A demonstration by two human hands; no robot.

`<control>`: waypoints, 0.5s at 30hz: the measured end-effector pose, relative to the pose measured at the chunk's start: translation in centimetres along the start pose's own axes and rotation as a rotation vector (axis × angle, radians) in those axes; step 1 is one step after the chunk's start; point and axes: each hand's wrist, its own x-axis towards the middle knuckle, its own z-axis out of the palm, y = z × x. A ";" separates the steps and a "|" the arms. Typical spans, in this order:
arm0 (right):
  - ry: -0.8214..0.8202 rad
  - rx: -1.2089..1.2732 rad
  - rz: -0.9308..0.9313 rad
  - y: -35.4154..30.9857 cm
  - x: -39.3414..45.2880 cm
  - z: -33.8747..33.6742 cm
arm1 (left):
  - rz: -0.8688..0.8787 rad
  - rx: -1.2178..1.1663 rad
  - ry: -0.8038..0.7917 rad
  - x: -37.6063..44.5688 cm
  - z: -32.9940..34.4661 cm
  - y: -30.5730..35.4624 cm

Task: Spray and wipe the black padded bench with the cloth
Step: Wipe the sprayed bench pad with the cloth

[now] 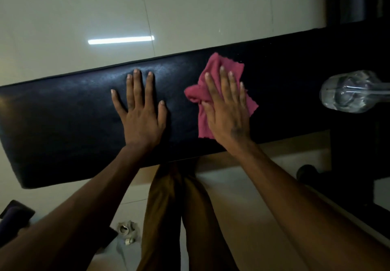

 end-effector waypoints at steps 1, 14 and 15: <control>-0.001 0.006 0.040 -0.4 1.7 -0.4 | 0.002 -0.006 -0.010 0.0 -0.1 0.0; -0.052 -0.100 -0.246 -3.0 -5.0 2.2 | 0.120 -0.074 -0.076 0.1 -1.4 -1.8; -0.024 -0.087 -0.207 -2.2 -4.2 2.0 | 0.140 -0.042 -0.063 0.1 -1.5 -2.1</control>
